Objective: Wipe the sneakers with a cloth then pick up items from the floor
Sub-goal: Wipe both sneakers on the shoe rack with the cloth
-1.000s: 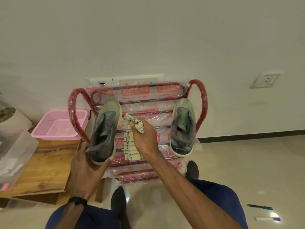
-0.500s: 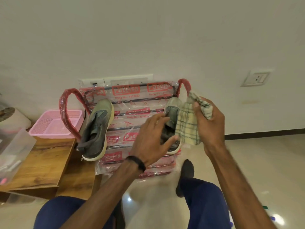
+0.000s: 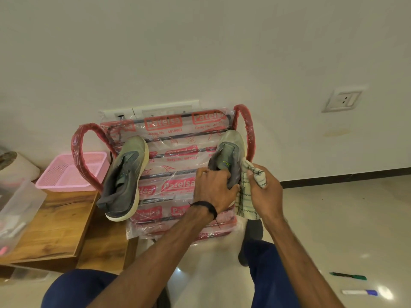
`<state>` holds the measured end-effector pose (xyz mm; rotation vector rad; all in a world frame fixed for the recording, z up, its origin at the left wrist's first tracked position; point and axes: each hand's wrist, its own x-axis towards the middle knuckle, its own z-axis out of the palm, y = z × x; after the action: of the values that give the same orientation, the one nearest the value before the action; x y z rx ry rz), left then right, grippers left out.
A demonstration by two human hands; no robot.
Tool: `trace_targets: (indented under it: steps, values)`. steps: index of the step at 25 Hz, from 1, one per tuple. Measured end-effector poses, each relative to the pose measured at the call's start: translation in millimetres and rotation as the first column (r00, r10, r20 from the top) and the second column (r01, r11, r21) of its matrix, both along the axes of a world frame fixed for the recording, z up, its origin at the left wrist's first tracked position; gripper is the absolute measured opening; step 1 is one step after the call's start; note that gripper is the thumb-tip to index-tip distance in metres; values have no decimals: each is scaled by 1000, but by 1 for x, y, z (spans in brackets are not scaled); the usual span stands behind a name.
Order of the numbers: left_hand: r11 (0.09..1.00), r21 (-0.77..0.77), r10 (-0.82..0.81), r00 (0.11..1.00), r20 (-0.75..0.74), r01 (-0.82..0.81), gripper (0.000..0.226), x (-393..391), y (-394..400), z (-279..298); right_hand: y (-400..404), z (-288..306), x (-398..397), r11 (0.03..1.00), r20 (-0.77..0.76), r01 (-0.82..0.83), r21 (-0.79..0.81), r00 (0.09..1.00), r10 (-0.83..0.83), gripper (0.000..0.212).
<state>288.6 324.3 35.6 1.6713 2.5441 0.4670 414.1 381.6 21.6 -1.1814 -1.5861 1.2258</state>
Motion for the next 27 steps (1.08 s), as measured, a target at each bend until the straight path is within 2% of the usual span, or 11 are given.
trace_targets:
  steps: [3, 6, 8, 10, 11, 15, 19, 20, 23, 25, 27]
  values:
    - [983, 172, 29, 981, 193, -63, 19, -7, -9, -2, -3, 6, -8, 999, 10, -32, 20, 999, 32, 25]
    - [936, 325, 27, 949, 314, -135, 16, -16, -30, 0, -2, 20, -18, 996, 1, -70, 61, 998, 70, 21]
    - [899, 369, 45, 887, 461, -237, 24, -32, -49, 1, 0, 31, -26, 995, 1, -75, 70, 997, 75, 22]
    - [885, 364, 2, 785, 619, -289, 37, -58, -71, 1, 5, 41, -35, 997, -12, -54, 59, 998, 55, 24]
    - [890, 363, -39, 748, 663, -275, 39, -72, -82, 1, 8, 45, -40, 997, -12, -48, 65, 999, 49, 24]
    - [919, 365, -204, 607, 768, -152, 25, -107, -112, 7, 7, 54, -62, 990, 5, -61, 125, 998, 61, 25]
    - [951, 304, -238, 489, 839, -58, 26, -134, -120, 9, 6, 53, -75, 977, 56, -94, 191, 995, 85, 24]
    - [963, 268, -217, 517, 828, -25, 25, -140, -121, 7, 7, 54, -75, 970, 74, -78, 229, 995, 62, 23]
    - [979, 198, -174, 728, 663, 54, 28, -143, -123, -6, 12, 61, -78, 931, 102, -14, 364, 994, -25, 23]
    - [964, 262, -191, 805, 562, 46, 41, -139, -124, -17, 16, 63, -87, 890, 158, -56, 453, 987, -18, 25]
    - [936, 353, -173, 866, 469, -4, 51, -133, -124, -25, 15, 59, -97, 846, 253, -177, 503, 966, 52, 29]
